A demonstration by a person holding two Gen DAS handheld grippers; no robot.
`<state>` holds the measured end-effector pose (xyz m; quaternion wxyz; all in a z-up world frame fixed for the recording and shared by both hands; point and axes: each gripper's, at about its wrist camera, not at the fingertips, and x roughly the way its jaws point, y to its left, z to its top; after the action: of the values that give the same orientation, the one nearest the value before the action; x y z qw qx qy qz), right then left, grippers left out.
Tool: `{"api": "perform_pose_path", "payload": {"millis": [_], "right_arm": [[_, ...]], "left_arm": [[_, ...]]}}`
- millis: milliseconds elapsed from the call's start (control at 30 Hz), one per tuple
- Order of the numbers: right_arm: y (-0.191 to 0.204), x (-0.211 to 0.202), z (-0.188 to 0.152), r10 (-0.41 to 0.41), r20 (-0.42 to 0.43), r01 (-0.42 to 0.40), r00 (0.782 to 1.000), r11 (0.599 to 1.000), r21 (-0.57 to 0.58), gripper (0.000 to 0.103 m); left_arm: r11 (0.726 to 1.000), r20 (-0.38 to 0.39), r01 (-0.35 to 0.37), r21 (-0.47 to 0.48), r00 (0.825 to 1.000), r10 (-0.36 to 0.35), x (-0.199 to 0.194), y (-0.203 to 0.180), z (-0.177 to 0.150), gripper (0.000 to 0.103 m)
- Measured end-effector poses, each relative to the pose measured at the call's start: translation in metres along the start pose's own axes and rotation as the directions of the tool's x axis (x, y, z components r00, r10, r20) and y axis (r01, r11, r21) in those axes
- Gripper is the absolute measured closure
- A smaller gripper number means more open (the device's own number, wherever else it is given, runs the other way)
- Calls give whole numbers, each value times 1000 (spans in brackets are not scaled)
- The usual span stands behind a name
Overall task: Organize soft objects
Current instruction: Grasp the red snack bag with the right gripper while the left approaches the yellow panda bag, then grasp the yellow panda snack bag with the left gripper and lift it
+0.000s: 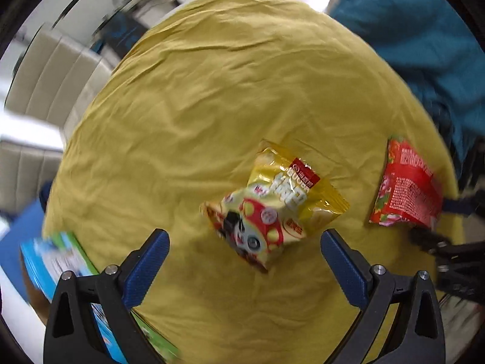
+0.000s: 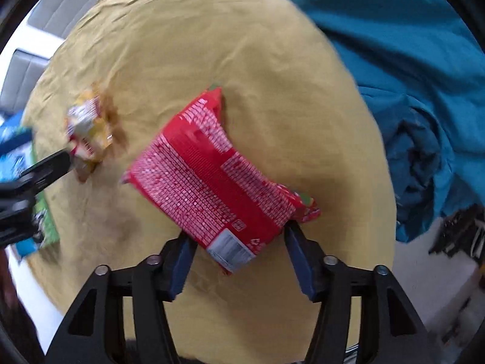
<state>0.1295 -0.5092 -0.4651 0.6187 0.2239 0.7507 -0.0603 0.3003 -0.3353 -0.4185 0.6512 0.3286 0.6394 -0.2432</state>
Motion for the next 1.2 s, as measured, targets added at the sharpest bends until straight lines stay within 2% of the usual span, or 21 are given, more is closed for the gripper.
{"api": "perform_pose_path", "payload": {"millis": [100,167,233,267,367,400,467,567,633,733,800,867,900,933,1033,1133,1200], "right_arm": [[5,-7,3,-15,8,16,1000,998,-68,34],[9,-13,4,-29,22,31,999,993,-114,34],[17,-14,6,-49,27,52,998,986,-159,34],[19,-13,7,-65,31,70,997,981,-179,33],[36,-6,10,-95,42,102,995,973,-208,32],[39,-5,11,-102,47,110,994,970,-215,32],[41,-2,14,-111,47,119,993,968,-222,30],[47,5,17,-124,49,132,991,967,-219,31],[48,9,17,-127,51,135,991,970,-203,31],[44,11,20,-118,38,123,992,977,-175,31],[47,9,21,-124,31,128,992,974,-186,31],[44,9,20,-135,42,141,990,967,-210,31],[53,2,20,-141,51,149,989,963,-225,31],[59,-2,20,-150,62,161,987,956,-245,31],[73,-6,21,-187,94,208,978,925,-317,29],[85,-3,22,-207,105,232,973,893,-387,29],[91,1,25,-198,90,218,976,884,-414,29]], "left_arm": [[993,-46,-29,115,998,34,22,-10,11,3],[991,-71,9,132,998,0,33,-13,16,12],[992,-89,60,107,995,-51,40,-14,19,29],[992,-94,87,95,993,-78,41,-14,18,35],[994,-88,97,46,992,-93,39,-13,11,44],[994,-95,109,18,990,-107,40,-11,6,48],[988,-115,139,-65,983,-146,42,0,-4,49],[947,-134,192,-258,964,-232,51,29,-23,52],[899,-129,212,-383,952,-279,57,49,-41,55],[846,-113,229,-481,941,-319,59,70,-62,55],[833,-108,229,-504,940,-324,54,77,-68,55],[842,-88,219,-494,950,-299,42,82,-68,54],[857,-73,204,-472,960,-269,35,82,-64,48],[882,-53,188,-433,971,-234,28,81,-58,36],[945,-41,126,-302,989,-144,22,76,-37,28],[984,-95,89,-152,990,-104,38,55,-13,26],[992,-124,74,-100,989,-86,53,46,-3,24]]}}
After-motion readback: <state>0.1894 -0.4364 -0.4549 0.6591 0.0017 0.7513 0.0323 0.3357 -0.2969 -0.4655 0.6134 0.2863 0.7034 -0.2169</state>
